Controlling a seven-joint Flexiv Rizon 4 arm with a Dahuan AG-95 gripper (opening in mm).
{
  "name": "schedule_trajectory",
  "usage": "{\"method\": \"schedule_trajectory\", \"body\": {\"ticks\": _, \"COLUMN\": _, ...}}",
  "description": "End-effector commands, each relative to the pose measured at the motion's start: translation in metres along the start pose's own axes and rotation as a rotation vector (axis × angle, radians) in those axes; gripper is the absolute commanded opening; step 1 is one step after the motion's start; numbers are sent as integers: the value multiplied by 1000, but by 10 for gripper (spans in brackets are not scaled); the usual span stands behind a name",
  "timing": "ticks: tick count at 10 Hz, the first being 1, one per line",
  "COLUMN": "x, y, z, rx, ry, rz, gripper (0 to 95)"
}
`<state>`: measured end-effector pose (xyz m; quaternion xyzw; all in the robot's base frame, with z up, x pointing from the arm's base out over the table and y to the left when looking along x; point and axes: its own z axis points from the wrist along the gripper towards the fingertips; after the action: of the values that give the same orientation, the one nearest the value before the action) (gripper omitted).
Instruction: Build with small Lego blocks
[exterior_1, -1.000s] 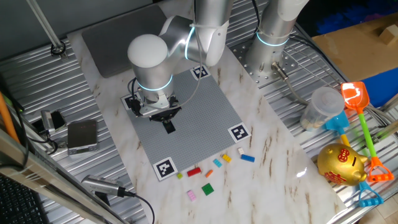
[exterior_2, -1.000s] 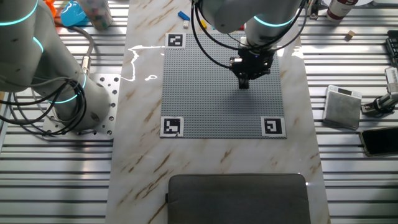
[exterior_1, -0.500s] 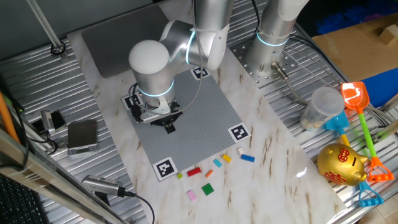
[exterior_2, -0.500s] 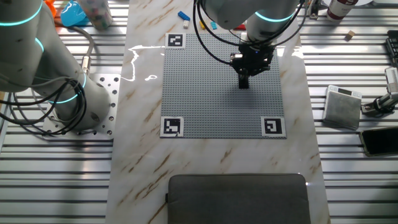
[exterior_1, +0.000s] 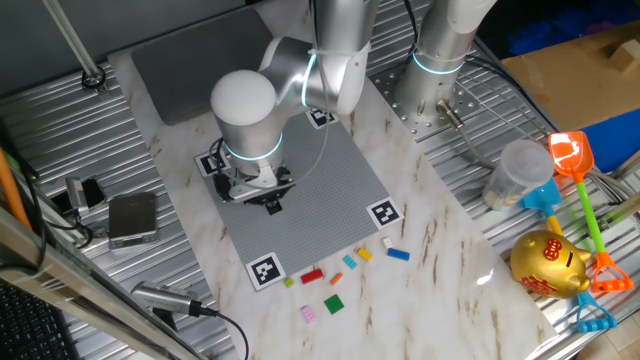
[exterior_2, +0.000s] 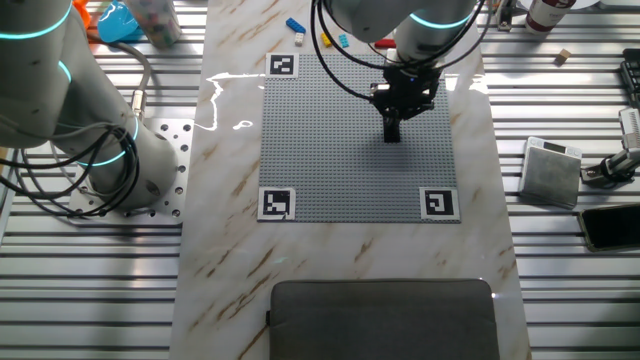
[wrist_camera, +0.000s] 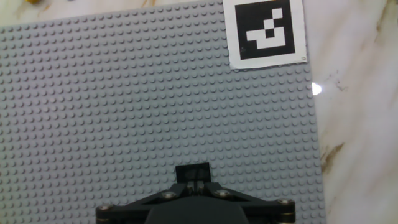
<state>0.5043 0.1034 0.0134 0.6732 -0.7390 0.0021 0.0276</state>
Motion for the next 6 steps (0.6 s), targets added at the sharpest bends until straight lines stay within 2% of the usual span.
{"method": "schedule_trajectory", "body": {"ticks": 1, "x": 0, "y": 2, "z": 10, "rx": 7, "ry": -3, "rz": 3, "gripper": 0}}
{"method": "schedule_trajectory", "body": {"ticks": 3, "x": 0, "y": 3, "z": 9, "rx": 5, "ry": -8, "rz": 12, "gripper": 0}}
{"method": "schedule_trajectory", "body": {"ticks": 6, "x": -5, "y": 8, "z": -8, "rx": 2, "ry": 13, "rz": 32, "gripper": 0}}
